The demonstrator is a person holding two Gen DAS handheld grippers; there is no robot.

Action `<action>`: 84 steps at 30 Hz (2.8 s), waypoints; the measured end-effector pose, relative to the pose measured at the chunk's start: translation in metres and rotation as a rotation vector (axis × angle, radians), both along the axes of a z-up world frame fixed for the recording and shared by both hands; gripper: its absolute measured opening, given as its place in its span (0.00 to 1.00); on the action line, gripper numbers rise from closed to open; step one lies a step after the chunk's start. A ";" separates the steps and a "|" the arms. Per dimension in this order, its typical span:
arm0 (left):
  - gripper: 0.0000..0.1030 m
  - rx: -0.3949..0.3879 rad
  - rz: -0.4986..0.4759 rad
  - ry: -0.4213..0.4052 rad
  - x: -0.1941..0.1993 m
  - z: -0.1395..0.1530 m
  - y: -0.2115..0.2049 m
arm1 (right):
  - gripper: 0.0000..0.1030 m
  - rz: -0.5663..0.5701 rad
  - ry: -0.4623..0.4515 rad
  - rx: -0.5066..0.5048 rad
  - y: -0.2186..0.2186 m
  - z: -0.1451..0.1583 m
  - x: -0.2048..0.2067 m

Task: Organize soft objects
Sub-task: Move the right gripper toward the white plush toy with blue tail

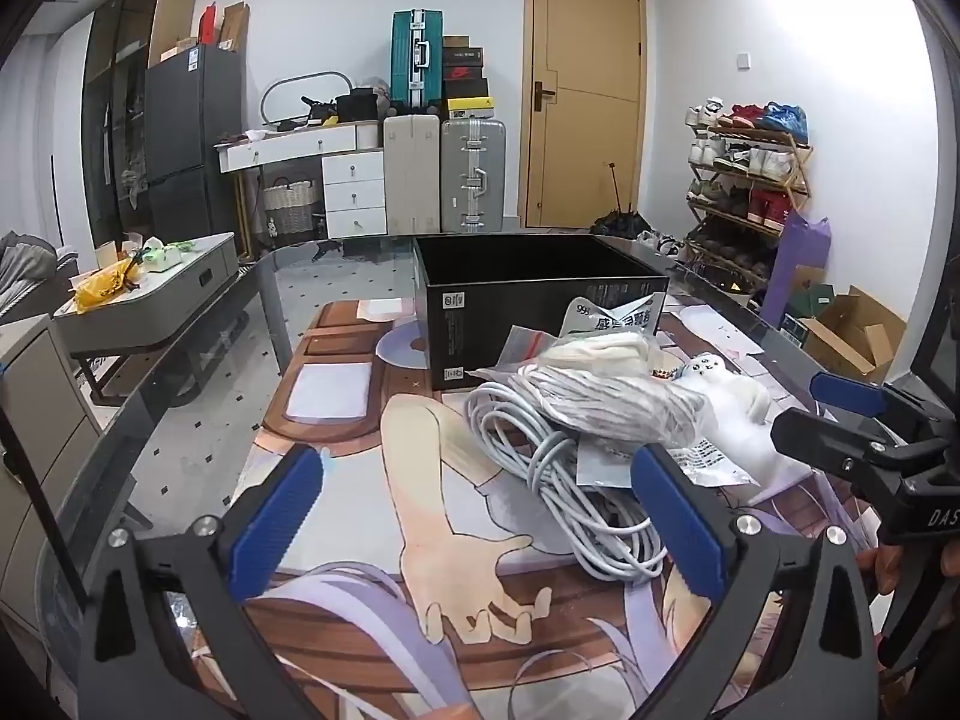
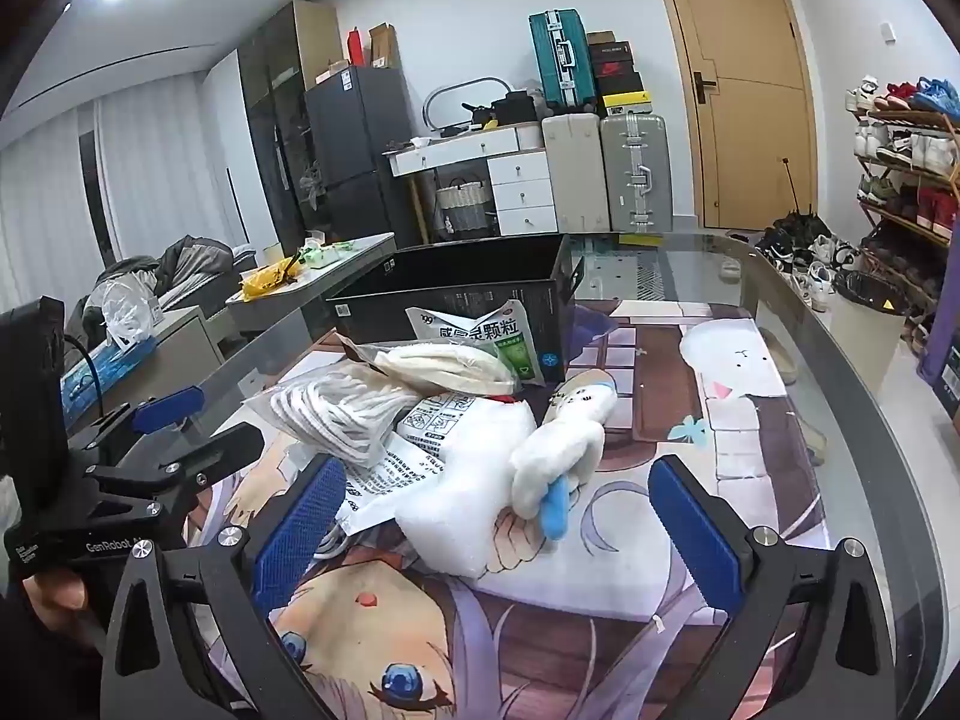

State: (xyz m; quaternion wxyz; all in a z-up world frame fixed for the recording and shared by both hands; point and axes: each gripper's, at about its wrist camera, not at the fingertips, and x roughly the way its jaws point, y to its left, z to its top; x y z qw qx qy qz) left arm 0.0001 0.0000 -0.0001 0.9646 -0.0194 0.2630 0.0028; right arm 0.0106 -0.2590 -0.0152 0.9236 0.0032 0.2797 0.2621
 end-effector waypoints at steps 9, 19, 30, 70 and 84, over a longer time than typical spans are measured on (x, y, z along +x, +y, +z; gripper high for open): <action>1.00 -0.008 0.006 0.006 -0.001 0.000 0.001 | 1.00 -0.016 0.000 0.001 -0.002 0.001 -0.001; 1.00 -0.018 -0.002 0.008 0.001 -0.003 0.000 | 1.00 -0.017 0.004 -0.004 -0.003 -0.003 0.000; 1.00 -0.015 -0.002 0.008 0.002 -0.004 0.000 | 1.00 -0.020 0.008 -0.007 -0.004 -0.004 0.004; 1.00 -0.012 -0.005 0.017 0.003 -0.009 0.000 | 1.00 -0.020 -0.003 -0.030 -0.009 -0.004 0.005; 1.00 -0.006 -0.015 0.030 0.008 -0.006 0.003 | 1.00 -0.031 0.014 -0.043 -0.010 -0.002 0.013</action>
